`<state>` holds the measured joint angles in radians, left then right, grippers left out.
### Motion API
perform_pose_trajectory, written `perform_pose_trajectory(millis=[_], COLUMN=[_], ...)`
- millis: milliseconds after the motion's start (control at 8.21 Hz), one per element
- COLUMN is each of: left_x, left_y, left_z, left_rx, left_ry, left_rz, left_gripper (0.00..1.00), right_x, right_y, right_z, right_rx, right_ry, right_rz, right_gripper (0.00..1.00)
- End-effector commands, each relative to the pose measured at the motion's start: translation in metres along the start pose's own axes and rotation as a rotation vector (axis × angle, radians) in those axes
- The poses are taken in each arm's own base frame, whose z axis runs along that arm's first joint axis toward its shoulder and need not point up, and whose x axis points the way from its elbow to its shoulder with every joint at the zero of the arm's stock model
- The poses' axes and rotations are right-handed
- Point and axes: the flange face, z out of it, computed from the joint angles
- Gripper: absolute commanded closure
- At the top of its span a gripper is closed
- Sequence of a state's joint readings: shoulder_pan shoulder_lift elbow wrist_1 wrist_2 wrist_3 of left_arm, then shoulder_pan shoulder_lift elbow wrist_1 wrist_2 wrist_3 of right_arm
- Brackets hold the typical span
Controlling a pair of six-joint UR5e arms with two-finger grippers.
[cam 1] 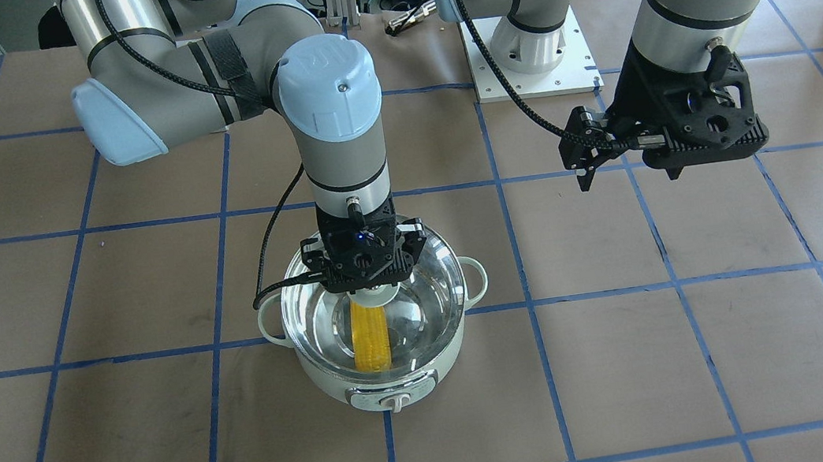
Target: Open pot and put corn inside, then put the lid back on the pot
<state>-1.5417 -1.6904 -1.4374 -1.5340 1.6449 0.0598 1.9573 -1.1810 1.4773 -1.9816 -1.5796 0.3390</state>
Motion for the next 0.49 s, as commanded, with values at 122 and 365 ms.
perform_pose_trajectory(millis=[122,365], left_x=[-0.0001,-0.0001], left_y=[0.0,-0.0006], left_z=[0.0,0.0013], left_rx=[0.0,0.0], left_ry=[-0.001,-0.001], left_rz=[0.0,-0.002], left_gripper=[0.0,0.0], right_x=[0.0002,0.0019], right_y=[0.0002,0.0015], right_z=[0.0025,0.007], right_rx=[0.004,0.005], right_ry=[0.001,0.002], right_rz=[-0.001,0.0], right_gripper=[0.95,0.95])
